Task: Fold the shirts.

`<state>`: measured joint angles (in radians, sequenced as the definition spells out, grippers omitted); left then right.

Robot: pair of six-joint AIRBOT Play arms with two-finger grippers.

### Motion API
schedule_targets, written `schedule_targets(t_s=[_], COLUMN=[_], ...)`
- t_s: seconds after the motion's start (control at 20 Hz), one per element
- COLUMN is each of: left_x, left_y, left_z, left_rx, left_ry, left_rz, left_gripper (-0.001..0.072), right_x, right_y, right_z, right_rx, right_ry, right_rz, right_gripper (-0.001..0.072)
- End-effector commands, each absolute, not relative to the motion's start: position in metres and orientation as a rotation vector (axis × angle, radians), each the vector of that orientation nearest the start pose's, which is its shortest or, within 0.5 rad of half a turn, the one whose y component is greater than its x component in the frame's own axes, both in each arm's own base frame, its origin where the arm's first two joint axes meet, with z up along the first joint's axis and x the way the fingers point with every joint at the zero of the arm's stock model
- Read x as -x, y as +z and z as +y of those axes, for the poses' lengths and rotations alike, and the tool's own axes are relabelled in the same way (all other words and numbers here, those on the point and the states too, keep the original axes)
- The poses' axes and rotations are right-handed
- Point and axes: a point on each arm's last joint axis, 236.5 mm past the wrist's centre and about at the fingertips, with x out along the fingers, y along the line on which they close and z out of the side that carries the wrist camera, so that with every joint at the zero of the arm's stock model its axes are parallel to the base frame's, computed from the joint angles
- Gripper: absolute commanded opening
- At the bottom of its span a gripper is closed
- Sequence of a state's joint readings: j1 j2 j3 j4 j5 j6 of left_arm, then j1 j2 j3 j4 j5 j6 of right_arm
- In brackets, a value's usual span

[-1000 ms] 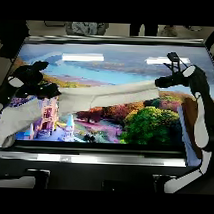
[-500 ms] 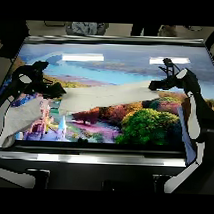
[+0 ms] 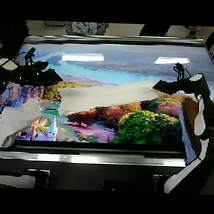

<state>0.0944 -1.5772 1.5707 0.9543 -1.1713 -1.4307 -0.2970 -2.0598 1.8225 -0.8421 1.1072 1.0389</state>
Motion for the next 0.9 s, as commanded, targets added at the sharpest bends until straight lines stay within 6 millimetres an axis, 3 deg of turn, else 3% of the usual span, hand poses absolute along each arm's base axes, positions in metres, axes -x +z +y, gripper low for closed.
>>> schedule_targets(t_s=[0.0,0.25,0.3,0.4,0.5,0.55,0.6,0.7,0.85], left_x=[-0.483,-0.472,-0.471,-0.469,-0.467,-0.468,-0.470,-0.471,-0.456], left_y=[0.108,0.129,0.129,0.127,0.122,0.117,0.110,0.087,0.040], left_z=[-0.103,-0.130,-0.133,-0.142,-0.155,-0.164,-0.175,-0.208,-0.282], left_rx=[0.411,0.372,0.369,0.361,0.351,0.346,0.342,0.333,0.390], left_ry=[-0.420,-0.476,-0.483,-0.499,-0.520,-0.532,-0.543,-0.579,-0.680], left_rz=[1.013,0.983,0.986,0.994,1.006,1.010,1.015,1.043,1.149], left_gripper=[0.0420,0.0419,0.0419,0.0407,0.0325,0.0123,0.0035,0.0035,0.0035], right_x=[-0.579,-0.569,-0.565,-0.562,-0.563,-0.561,-0.555,-0.532,-0.490], right_y=[-0.077,-0.098,-0.101,-0.095,-0.068,-0.046,-0.023,0.027,0.095], right_z=[-0.008,0.017,0.024,0.034,0.045,0.050,0.054,0.070,0.090], right_rx=[-0.497,-0.476,-0.457,-0.467,-0.468,-0.446,-0.421,-0.368,-0.237], right_ry=[0.422,0.424,0.440,0.469,0.557,0.605,0.635,0.721,0.792], right_rz=[1.039,1.125,1.148,1.153,1.094,1.059,1.042,1.034,1.028], right_gripper=[0.0695,0.0636,0.0478,0.0064,0.0060,0.0057,0.0057,0.0057,0.0057])
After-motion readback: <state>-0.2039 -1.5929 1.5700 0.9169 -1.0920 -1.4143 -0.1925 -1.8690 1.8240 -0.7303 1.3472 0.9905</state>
